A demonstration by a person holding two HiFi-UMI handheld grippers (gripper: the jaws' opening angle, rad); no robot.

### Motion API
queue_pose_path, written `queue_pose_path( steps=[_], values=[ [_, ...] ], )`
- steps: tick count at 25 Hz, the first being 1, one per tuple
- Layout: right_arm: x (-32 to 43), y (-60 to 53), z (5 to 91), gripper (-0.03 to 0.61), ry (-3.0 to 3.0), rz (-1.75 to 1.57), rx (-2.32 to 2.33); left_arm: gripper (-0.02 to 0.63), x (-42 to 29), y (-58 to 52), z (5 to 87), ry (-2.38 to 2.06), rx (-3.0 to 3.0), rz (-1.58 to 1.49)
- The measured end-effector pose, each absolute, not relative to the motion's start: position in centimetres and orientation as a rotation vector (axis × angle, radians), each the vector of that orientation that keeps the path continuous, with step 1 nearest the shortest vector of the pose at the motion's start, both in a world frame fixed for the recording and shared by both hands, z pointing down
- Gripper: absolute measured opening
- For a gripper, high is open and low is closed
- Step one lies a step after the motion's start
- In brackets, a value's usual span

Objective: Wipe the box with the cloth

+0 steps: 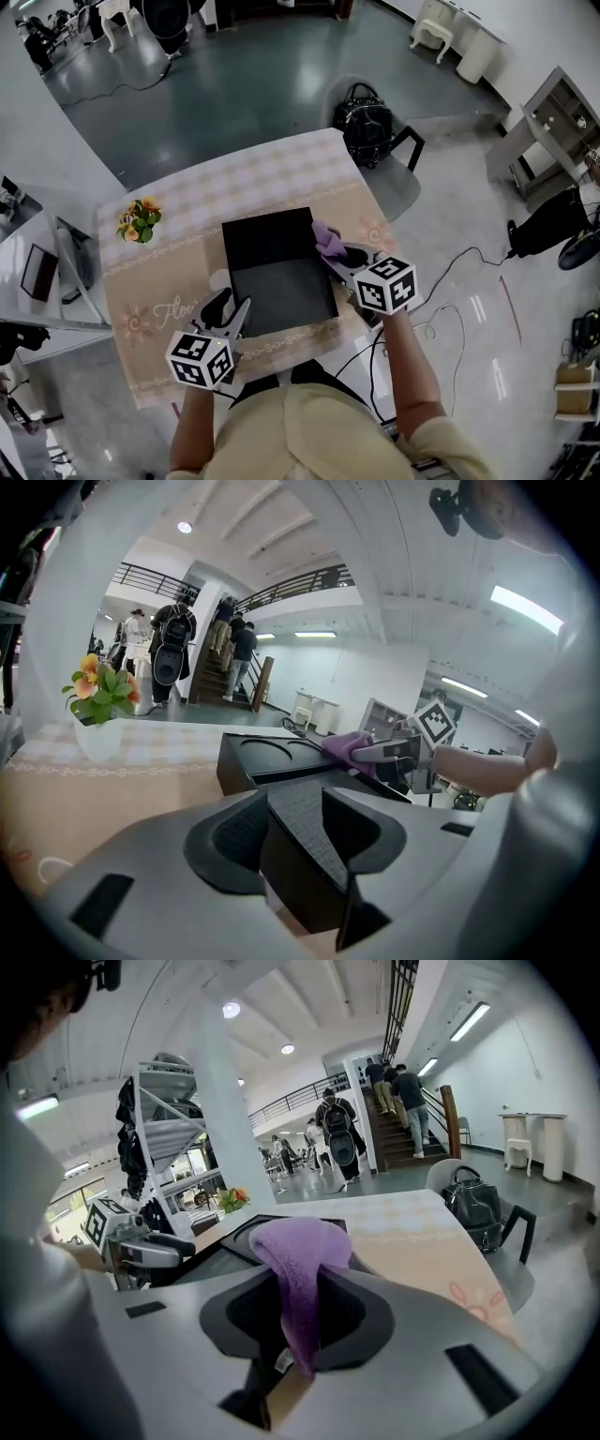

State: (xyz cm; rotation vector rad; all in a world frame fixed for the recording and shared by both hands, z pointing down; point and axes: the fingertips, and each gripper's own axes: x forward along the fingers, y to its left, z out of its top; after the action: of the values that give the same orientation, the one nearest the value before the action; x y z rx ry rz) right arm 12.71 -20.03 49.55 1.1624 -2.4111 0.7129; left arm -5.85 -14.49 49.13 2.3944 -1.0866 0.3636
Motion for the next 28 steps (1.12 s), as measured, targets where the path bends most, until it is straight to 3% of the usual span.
queue_pose_path(
  steps=[28],
  values=[
    [13.1,-9.5,49.3,0.101,-2.387,0.855,1.208,0.184,-5.7,-14.3,49.3,-1.081,2.424,0.373]
  ],
)
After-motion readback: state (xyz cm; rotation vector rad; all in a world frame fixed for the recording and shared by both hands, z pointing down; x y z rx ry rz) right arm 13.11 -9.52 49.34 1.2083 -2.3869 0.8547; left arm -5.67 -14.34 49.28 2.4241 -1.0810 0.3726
